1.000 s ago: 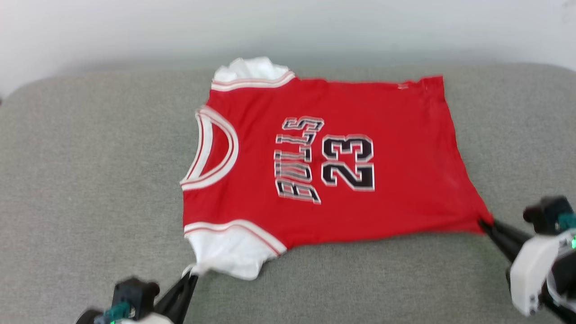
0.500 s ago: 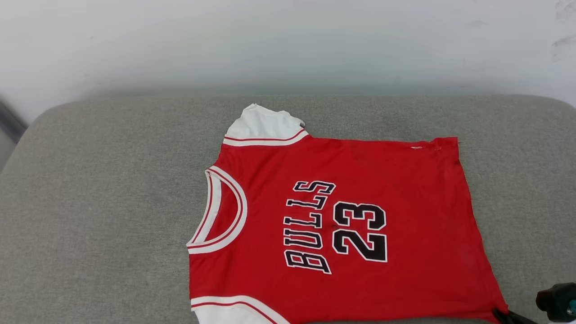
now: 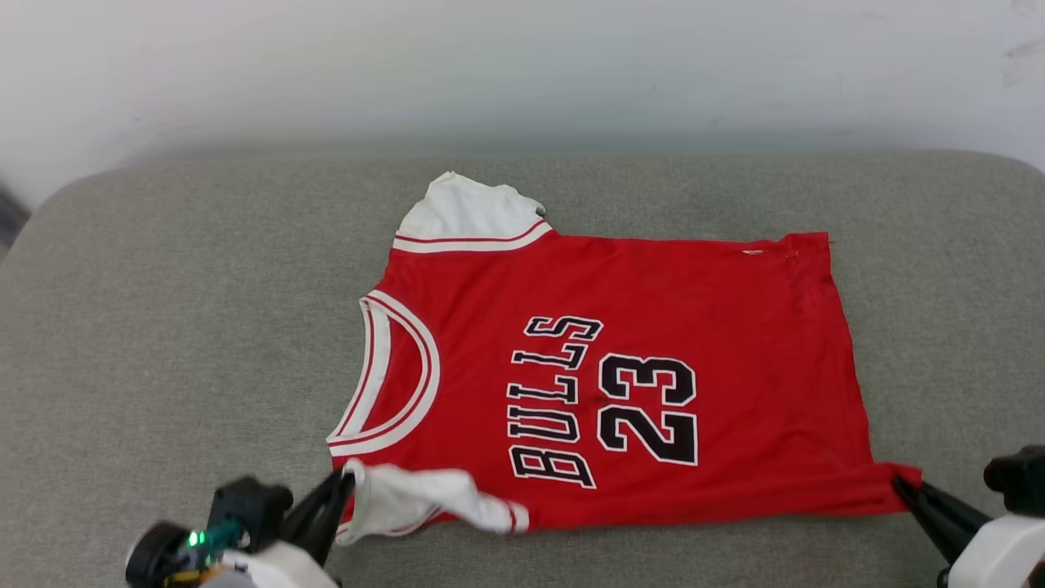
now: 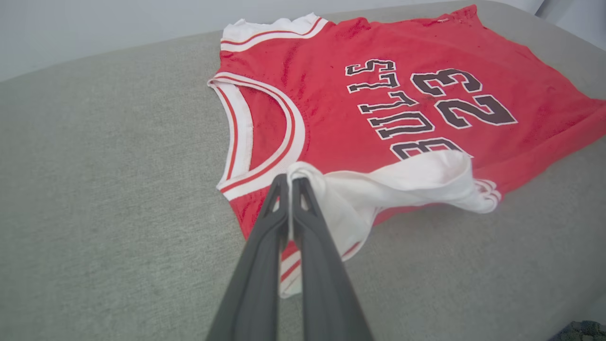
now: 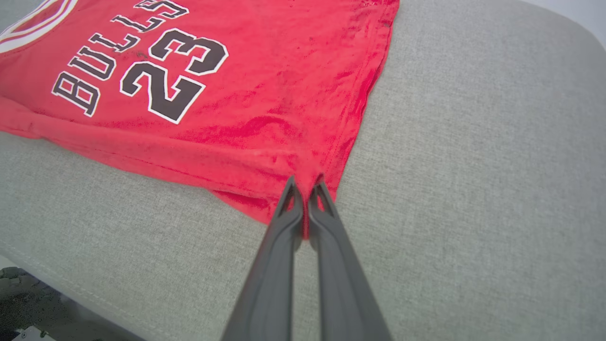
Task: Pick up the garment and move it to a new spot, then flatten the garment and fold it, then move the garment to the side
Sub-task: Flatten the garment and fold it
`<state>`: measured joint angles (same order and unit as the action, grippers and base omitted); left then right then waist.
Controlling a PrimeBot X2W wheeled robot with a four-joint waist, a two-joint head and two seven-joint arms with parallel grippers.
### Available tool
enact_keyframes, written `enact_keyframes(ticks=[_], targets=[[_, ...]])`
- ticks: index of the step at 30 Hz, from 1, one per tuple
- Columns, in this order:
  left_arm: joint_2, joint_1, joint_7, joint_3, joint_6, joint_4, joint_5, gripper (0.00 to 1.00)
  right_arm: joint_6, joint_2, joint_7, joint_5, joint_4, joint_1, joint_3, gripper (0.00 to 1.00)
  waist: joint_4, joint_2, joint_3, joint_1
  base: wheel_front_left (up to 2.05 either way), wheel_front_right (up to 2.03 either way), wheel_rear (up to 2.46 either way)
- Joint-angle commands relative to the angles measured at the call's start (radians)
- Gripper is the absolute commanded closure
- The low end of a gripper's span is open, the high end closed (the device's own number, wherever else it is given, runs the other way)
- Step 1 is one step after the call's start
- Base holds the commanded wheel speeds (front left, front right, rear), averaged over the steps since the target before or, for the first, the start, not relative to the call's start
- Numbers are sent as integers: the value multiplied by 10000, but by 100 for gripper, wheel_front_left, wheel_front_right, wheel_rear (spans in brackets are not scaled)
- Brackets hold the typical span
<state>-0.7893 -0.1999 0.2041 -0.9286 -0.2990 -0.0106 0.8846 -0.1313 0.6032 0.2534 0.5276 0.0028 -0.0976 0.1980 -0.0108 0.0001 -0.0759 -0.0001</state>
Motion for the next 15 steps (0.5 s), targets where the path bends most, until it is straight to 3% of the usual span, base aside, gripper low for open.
enact_keyframes(ticks=[1,15], targets=[[32,-466,-79,107,110,65,-141,100,11,-66,17,0,-63,255,-86,100,-70,-1,-152,1,0,0,0],[235,-3620,-775,572,1052,1543,-806,100,11,-60,245,-63,235,2594,606,100,-597,-1,-2088,1,0,0,0]])
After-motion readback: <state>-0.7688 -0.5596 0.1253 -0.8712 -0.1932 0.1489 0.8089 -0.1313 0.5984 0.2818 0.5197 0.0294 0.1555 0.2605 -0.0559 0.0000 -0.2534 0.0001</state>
